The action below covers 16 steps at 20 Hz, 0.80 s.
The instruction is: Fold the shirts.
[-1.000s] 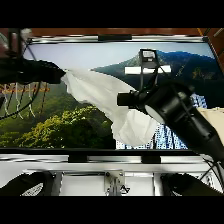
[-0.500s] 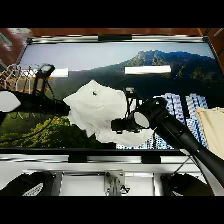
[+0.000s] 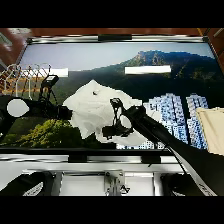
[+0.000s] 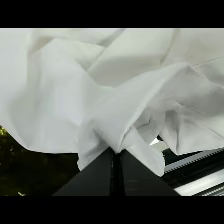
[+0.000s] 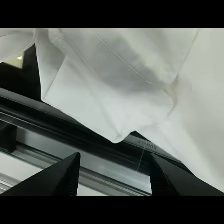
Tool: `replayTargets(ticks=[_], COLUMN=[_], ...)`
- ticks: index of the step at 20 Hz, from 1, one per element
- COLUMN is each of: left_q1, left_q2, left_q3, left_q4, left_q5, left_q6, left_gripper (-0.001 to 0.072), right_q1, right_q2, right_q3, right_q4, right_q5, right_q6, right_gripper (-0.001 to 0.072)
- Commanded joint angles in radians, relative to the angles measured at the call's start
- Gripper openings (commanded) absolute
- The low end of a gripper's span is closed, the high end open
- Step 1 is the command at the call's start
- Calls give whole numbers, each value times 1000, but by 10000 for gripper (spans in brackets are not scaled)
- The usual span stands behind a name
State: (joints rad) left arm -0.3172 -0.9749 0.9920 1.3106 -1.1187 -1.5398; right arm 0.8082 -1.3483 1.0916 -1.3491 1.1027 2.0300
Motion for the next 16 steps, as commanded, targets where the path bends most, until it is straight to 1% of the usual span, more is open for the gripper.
replayTargets(ticks=[1, 3, 6, 9, 13, 14, 15, 16], left_q1=[20, 20, 20, 20, 20, 20, 20, 23], left_q2=[7, 8, 8, 8, 12, 16, 21, 27], left_q3=[27, 63, 114, 138, 140, 140, 140, 140], left_q4=[-2, -9, -60, -97, -119, -119, -117, -118], left_q5=[-16, -19, -19, -27, -70, -72, -71, -71], left_q6=[3, 3, 10, 10, 10, 10, 11, 26], left_gripper=[41, 41, 41, 41, 41, 41, 41, 41], right_q1=[5, 5, 5, 5, 5, 5, 5, 5], right_q2=[-76, -97, -127, -158, -210, -212, -210, -201], right_q3=[-2, -2, -2, -2, -2, -1, 7, 26], right_q4=[0, -23, -53, -68, -83, -88, -104, -126], right_q5=[-50, -80, -144, -174, -201, -209, -206, -187], right_q6=[-39, -46, -54, -84, -85, -82, -82, -83], right_gripper=[556, 557, 556, 556, 547, 406, 208, 95])
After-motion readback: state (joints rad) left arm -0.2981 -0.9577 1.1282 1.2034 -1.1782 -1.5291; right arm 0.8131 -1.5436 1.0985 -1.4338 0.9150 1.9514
